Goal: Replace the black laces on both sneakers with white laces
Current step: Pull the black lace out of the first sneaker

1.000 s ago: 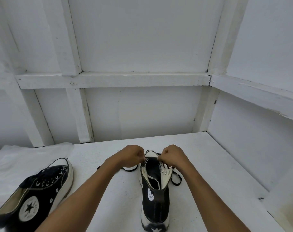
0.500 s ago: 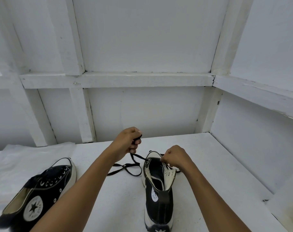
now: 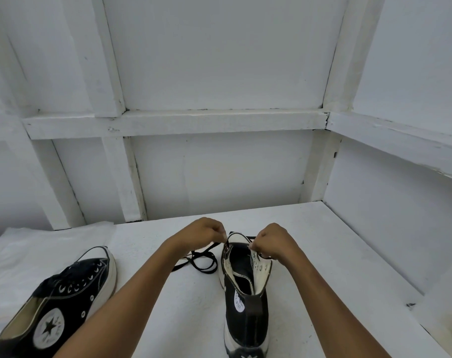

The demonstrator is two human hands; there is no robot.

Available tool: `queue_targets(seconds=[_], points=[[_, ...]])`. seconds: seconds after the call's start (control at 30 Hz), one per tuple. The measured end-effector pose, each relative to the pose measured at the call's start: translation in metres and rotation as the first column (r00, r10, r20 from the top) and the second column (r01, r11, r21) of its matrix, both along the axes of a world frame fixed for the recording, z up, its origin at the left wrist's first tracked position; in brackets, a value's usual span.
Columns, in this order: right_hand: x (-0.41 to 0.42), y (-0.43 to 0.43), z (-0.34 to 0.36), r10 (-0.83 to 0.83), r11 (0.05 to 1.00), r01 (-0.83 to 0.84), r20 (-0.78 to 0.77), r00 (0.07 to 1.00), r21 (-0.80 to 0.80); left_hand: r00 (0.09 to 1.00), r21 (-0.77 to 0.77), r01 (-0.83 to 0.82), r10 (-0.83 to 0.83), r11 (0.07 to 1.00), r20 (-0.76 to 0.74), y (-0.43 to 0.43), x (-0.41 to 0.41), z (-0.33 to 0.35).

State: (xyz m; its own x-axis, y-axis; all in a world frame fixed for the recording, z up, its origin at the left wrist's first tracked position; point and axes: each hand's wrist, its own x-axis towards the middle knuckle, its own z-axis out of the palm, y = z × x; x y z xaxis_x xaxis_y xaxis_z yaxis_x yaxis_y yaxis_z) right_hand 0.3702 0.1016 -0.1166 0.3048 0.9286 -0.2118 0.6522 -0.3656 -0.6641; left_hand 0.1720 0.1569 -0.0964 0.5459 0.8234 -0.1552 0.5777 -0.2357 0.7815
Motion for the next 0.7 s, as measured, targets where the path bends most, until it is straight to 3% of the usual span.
queue_targets(seconds=[0.07,0.17,0.27,0.43,0.5,0.6,0.7], points=[[0.000,0.000,0.002,0.003,1.000,-0.003,0.008,1.000,-0.018,0.979,-0.083,-0.040,0.056,0.996,0.194,0.002,-0.002,0.005],[-0.001,0.000,0.003,-0.005,1.000,0.005,-0.005,1.000,-0.016,0.876,-0.249,0.006,0.115,0.969,0.468,0.000,-0.002,0.012],[-0.002,-0.001,0.004,-0.001,1.000,0.001,-0.001,1.000,-0.018,0.796,-0.341,0.002,0.205,0.940,0.570,0.003,0.001,0.013],[-0.001,-0.002,0.004,0.004,1.000,-0.004,-0.012,1.000,-0.029,0.939,-0.159,-0.178,0.216,0.971,0.268,0.006,0.003,0.002],[-0.001,-0.002,0.004,0.004,1.000,-0.005,-0.014,1.000,-0.028,0.995,-0.024,-0.100,0.101,0.995,0.022,0.006,0.002,-0.002],[-0.001,-0.002,0.005,-0.014,1.000,0.014,-0.021,1.000,-0.024,0.941,0.100,0.103,-0.064,0.990,-0.333,0.004,0.000,-0.007],[-0.002,-0.002,0.005,-0.012,1.000,0.011,-0.028,1.000,-0.028,0.960,0.109,0.128,-0.096,0.986,-0.262,0.002,0.000,-0.002]])
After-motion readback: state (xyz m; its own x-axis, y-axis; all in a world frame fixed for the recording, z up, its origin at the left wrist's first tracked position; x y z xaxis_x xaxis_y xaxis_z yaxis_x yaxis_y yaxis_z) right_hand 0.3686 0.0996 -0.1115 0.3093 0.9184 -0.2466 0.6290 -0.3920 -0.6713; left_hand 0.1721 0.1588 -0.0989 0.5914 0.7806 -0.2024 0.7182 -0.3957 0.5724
